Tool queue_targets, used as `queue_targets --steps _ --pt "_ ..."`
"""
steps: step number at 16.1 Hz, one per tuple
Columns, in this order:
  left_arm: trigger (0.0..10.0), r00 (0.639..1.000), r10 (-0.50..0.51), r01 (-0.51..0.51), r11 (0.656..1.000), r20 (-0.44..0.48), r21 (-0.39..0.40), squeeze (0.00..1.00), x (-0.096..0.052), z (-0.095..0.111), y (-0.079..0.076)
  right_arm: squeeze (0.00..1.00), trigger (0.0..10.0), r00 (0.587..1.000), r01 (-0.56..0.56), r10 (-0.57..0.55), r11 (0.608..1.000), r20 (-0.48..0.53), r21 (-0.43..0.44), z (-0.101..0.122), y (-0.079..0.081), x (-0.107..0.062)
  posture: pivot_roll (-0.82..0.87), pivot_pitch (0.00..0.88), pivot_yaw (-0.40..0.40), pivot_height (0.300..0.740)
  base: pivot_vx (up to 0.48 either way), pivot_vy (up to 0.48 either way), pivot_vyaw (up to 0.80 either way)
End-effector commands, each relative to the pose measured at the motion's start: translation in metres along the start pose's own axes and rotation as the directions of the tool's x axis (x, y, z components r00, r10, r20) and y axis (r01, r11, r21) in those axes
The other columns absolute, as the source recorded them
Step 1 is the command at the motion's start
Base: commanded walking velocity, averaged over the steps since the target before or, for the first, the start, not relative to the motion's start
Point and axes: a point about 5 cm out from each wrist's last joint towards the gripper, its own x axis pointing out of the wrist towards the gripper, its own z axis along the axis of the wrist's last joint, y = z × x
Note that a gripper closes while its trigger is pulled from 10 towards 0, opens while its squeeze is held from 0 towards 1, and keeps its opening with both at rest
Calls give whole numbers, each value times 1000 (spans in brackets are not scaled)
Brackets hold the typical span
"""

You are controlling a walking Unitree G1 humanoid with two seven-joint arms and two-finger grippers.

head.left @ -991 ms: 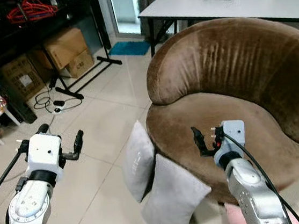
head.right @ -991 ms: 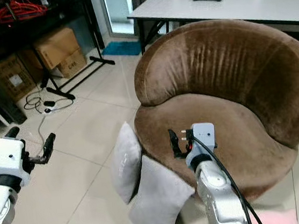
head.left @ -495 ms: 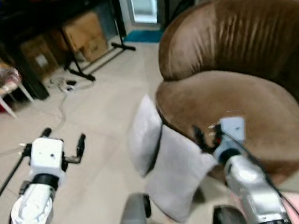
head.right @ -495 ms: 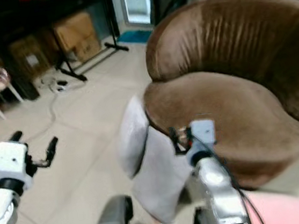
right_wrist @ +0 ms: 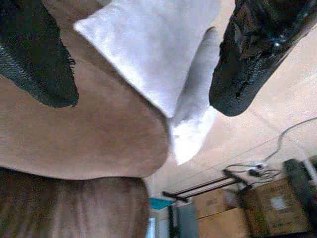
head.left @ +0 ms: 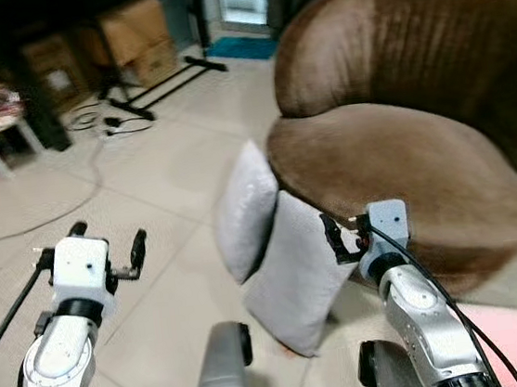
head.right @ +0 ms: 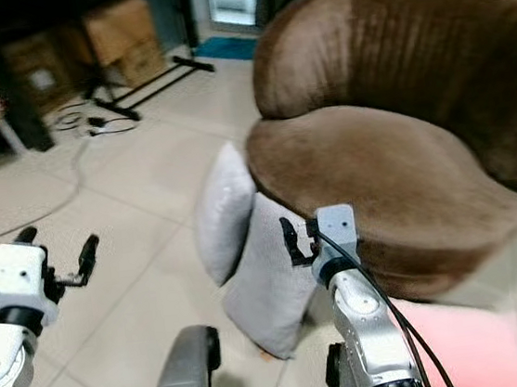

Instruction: Move the pillow to the sofa from floor

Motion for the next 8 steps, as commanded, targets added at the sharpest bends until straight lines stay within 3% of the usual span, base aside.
queue_targets --steps 1,4,7,8 --pt "10000 1000 -1 1 1000 12 9 0 2 3 -1 0 10000 1000 9 -9 1000 22 -16 5 -3 2 97 0 44 595 0 0 0" --pt "10000 1000 0 -1 1000 10 10 0 2 3 -1 0 10000 995 98 -97 994 21 -53 3 -10 3 94 0 43 595 0 0 0" --pt "10000 1000 -17 17 1000 25 26 0 8 5 0 0 10000 932 362 -363 931 -11 -44 -14 -44 -7 84 0 59 595 0 0 0" --pt "10000 999 -21 20 999 26 28 0 8 5 -1 0 10000 923 382 -383 923 -15 -46 -16 -47 -9 84 0 59 595 0 0 0"
